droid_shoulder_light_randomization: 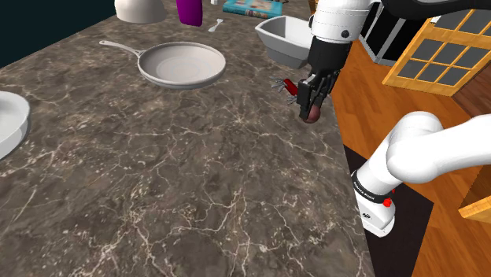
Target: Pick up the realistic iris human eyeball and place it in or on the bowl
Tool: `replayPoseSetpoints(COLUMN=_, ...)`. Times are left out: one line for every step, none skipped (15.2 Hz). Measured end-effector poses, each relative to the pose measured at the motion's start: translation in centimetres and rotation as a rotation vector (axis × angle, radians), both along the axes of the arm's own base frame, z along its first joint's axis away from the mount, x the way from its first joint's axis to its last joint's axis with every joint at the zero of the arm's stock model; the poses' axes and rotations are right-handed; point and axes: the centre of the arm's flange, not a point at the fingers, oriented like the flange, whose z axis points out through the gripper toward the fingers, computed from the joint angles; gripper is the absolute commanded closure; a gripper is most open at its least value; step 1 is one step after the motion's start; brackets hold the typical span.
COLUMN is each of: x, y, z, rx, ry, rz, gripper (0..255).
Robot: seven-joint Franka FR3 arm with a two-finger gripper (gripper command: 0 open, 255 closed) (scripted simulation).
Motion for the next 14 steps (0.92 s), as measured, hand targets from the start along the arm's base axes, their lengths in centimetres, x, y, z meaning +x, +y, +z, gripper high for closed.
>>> replayPoseSetpoints(x=0.0, y=0.0, z=0.0, rx=0.000, ry=0.000, rz=0.000, gripper=255)
replayPoseSetpoints(x=0.0, y=0.0, z=0.0, rx=0.000, ry=0.000, rz=0.000, gripper=255)
replayPoseSetpoints(x=0.0, y=0.0, z=0.0, rx=0.000, ry=0.000, rz=0.000, gripper=255)
replayPoseSetpoints(x=0.0, y=0.0, z=0.0, rx=0.000, ry=0.000, rz=0.000, gripper=255)
replayPoseSetpoints(x=0.0, y=0.0, z=0.2, rx=0.000, ry=0.000, rz=0.000, gripper=255)
replayPoseSetpoints(x=0.0, y=0.0, z=0.7, rx=0.000, ry=0.000, rz=0.000, gripper=255)
replayPoseSetpoints(x=0.0, y=0.0, z=1.2, rx=0.000, ry=0.000, rz=0.000, gripper=255)
replayPoseSetpoints(x=0.0, y=0.0, z=1.6, rx=0.000, ry=0.000, rz=0.000, gripper=255)
replayPoseSetpoints(x=0.0, y=0.0, z=2.1, rx=0.000, ry=0.000, rz=0.000, gripper=255)
replayPoseSetpoints(x=0.0, y=0.0, z=2.6, rx=0.000, ry=0.000, rz=0.000, gripper=255)
replayPoseSetpoints(x=0.0, y=0.1, z=3.1, rx=0.000, ry=0.000, rz=0.000, gripper=255)
replayPoseSetpoints(x=0.1, y=0.1, z=3.7, rx=0.000, ry=0.000, rz=0.000, gripper=255)
replayPoseSetpoints(x=0.0, y=0.0, z=4.2, rx=0.000, ry=0.000, rz=0.000, gripper=255)
replayPoseSetpoints(x=0.0, y=0.0, z=4.6, rx=0.000, ry=0.000, rz=0.000, gripper=255)
